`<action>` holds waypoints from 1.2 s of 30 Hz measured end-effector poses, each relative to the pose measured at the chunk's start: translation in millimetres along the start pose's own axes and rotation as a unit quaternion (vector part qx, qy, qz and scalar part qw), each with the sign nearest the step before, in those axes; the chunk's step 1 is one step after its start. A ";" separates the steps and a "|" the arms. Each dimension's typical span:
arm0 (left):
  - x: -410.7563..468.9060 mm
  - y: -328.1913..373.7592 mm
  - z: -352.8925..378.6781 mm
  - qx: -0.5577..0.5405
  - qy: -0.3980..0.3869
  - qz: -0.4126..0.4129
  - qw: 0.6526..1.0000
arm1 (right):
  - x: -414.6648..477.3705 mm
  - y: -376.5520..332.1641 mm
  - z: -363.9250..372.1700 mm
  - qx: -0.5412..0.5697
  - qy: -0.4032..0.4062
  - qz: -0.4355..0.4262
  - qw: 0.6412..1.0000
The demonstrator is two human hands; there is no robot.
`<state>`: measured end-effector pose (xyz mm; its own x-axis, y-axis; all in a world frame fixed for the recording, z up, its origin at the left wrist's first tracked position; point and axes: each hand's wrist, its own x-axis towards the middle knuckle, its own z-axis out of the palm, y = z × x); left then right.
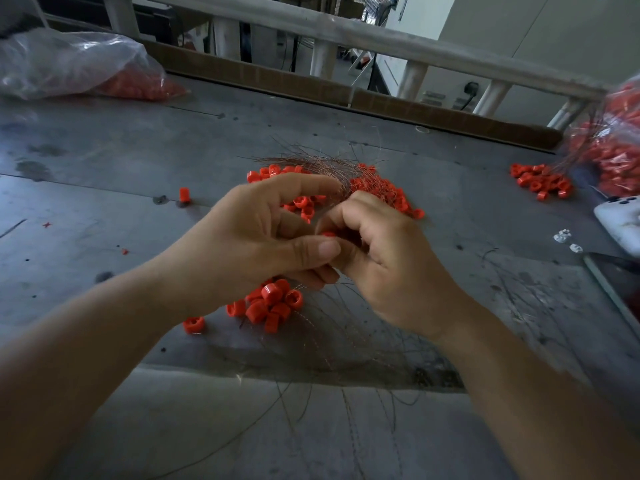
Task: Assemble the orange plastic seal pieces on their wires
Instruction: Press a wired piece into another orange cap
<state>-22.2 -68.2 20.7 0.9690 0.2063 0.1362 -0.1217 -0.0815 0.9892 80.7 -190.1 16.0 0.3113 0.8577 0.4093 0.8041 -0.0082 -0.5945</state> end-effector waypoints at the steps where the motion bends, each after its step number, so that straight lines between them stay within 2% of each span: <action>1: -0.2 -0.3 0.5 -0.002 0.001 0.001 1.000 | -0.4 -0.5 1.9 0.001 0.005 0.002 1.000; 6: 0.6 -1.6 3.4 -0.035 0.017 -0.004 0.999 | -0.7 0.3 3.3 0.015 0.015 0.011 1.000; 13: 2.0 0.1 -3.7 -0.084 0.006 -0.032 0.996 | 0.2 -1.0 -2.9 0.120 0.026 0.039 0.992; 16: 2.8 1.8 -5.9 -0.106 0.013 -0.020 0.994 | 1.6 -0.6 -8.1 0.177 0.012 0.081 0.981; 19: 5.1 4.5 -11.4 -0.173 0.047 0.002 0.984 | 2.5 -0.4 -11.1 0.244 -0.003 0.097 0.965; 24: 5.9 5.2 -18.0 -0.248 0.074 0.024 0.966 | 1.0 -2.0 -12.1 0.247 0.000 0.107 0.963; 30: 5.2 5.7 -21.4 -0.224 0.080 0.036 0.971 | 1.1 -2.7 -23.0 0.263 -0.002 0.123 0.957; 36: 5.6 4.5 -29.1 -0.079 0.144 0.037 0.986 | 1.4 2.1 -26.6 0.262 -0.019 0.167 0.950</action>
<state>-23.5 -39.0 27.4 0.8574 0.4765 0.1947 -0.2429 0.0410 0.9692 96.3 -202.6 33.7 0.4777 0.8705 0.1183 0.2979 -0.0338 -0.9540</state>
